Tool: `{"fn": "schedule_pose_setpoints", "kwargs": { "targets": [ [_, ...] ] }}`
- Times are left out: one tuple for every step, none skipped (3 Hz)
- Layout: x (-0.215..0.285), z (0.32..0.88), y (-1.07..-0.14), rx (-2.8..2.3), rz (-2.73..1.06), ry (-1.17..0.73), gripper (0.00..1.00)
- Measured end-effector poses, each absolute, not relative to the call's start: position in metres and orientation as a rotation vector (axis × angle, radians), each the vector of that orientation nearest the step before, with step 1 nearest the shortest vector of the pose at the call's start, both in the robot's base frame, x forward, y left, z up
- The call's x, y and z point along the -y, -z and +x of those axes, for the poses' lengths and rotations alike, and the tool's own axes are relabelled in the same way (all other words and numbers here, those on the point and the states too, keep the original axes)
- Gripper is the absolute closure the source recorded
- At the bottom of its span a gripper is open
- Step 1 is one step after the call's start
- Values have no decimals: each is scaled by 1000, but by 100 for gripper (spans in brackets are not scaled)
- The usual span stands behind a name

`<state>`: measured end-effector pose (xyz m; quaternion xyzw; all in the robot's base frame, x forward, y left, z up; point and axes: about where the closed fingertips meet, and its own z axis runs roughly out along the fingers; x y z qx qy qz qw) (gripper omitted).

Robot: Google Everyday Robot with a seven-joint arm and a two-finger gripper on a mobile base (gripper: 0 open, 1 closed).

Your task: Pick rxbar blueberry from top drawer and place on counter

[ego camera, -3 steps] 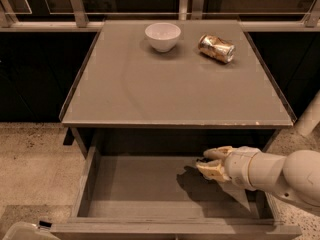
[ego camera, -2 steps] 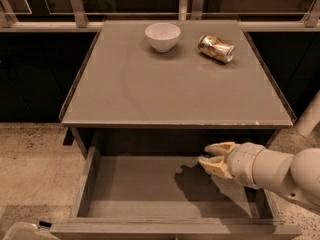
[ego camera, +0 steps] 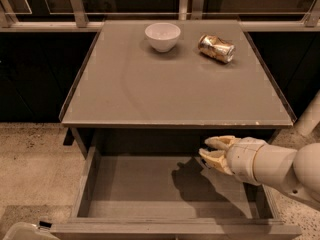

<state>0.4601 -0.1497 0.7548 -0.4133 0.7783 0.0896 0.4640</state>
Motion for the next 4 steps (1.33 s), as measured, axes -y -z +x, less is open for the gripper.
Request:
{"fn": "schedule_pose_setpoints", "kwargs": {
  "targets": [
    [145, 462, -765, -1885, -1032, -229, 100],
    [138, 464, -812, -1787, -1062, -209, 100],
    [142, 453, -846, -1732, -1054, -162, 100],
    [152, 437, -860, -1725, -1017, -132, 100]
  ]
}}
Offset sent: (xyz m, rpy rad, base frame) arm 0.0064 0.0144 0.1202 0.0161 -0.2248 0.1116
